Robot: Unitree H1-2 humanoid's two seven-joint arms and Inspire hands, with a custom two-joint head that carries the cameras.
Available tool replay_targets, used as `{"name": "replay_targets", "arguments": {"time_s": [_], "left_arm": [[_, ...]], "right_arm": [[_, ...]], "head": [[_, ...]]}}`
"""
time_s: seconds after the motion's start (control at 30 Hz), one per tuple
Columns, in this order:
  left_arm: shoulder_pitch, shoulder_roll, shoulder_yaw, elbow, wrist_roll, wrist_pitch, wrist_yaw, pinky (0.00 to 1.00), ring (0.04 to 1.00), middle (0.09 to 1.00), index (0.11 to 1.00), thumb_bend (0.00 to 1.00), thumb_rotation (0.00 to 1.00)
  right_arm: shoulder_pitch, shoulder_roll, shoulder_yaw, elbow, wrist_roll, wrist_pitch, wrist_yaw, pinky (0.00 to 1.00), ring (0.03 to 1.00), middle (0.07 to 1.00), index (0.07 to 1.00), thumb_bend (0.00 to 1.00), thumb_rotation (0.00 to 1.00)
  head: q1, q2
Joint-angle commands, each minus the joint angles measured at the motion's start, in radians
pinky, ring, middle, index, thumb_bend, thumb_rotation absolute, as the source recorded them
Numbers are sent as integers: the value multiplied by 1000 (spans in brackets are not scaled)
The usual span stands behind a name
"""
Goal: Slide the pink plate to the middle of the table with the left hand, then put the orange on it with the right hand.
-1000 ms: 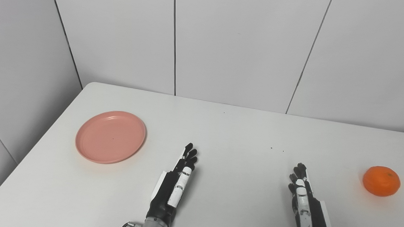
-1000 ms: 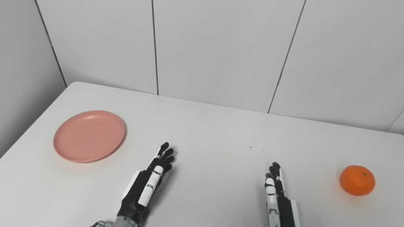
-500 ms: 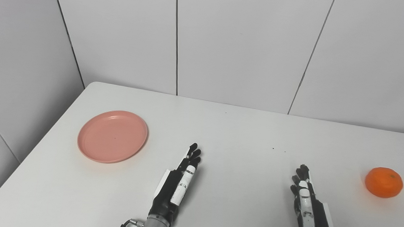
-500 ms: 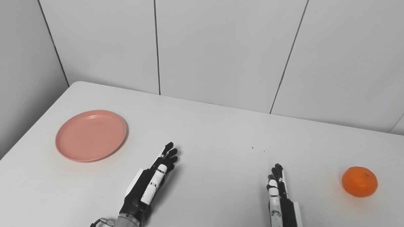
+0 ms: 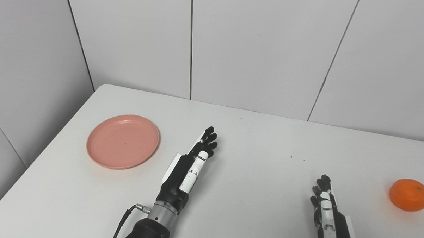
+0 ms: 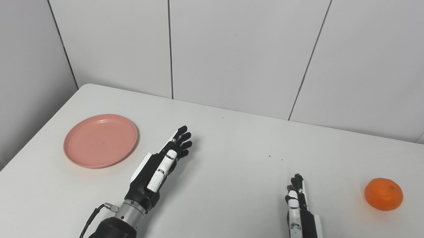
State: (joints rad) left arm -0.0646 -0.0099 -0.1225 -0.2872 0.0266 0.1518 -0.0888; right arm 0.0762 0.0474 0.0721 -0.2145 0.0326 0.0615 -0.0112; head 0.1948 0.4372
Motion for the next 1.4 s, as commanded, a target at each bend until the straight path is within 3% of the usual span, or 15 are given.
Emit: {"name": "replay_targets", "arguments": {"time_s": [0.0, 0.17, 0.47, 0.87, 1.37], "left_arm": [[-47, 2, 13, -51, -15, 14, -1, 953, 946, 967, 946, 428, 1000], [-82, 11, 56, -100, -49, 86, -1, 973, 948, 962, 947, 440, 1000], [-143, 67, 132, -141, -75, 147, 6, 987, 940, 960, 947, 405, 1000], [-216, 170, 289, -67, -175, 122, 14, 960, 939, 949, 932, 429, 1000], [-304, 268, 426, 18, -278, 114, 33, 953, 950, 966, 953, 390, 1000]], "right_arm": [[-20, 0, -1, -29, 5, -28, 13, 1000, 999, 1000, 1000, 184, 1000], [-21, 0, -2, -33, 11, -20, 13, 1000, 997, 1000, 1000, 180, 1000], [-22, -6, -1, -33, 6, -24, 12, 1000, 998, 1000, 1000, 169, 1000], [-21, -7, -6, -34, 20, -14, 13, 1000, 995, 1000, 1000, 153, 1000], [-17, -17, -10, -35, 34, -13, 16, 1000, 991, 1000, 1000, 151, 1000]], "head": [[2, 1], [4, 2], [21, -2], [33, -11], [53, -17]]}}
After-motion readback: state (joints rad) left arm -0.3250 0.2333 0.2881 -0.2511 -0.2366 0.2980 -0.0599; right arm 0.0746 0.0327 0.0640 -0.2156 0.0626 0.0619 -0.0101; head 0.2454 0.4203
